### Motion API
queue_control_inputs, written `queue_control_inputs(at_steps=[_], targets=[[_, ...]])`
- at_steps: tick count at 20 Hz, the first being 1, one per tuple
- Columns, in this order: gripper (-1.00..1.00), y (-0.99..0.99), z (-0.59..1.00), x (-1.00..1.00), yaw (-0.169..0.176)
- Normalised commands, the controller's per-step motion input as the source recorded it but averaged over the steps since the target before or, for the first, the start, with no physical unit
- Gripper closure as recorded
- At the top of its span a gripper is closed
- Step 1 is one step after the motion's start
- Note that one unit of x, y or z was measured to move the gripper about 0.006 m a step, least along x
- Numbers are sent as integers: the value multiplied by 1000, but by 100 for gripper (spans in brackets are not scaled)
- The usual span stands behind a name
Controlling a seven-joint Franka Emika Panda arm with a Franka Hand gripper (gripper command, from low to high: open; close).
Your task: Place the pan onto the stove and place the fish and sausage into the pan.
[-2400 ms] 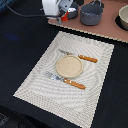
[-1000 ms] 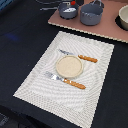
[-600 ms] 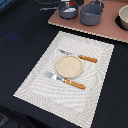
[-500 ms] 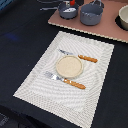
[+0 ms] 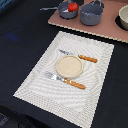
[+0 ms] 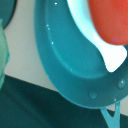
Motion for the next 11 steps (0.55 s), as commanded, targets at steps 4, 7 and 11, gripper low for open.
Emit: queue_control_inputs(at_steps=[4, 7, 11], targets=[[-100, 139, 842, 48, 0], [-100, 92, 504, 53, 4], [-100, 369, 141, 69, 43]])
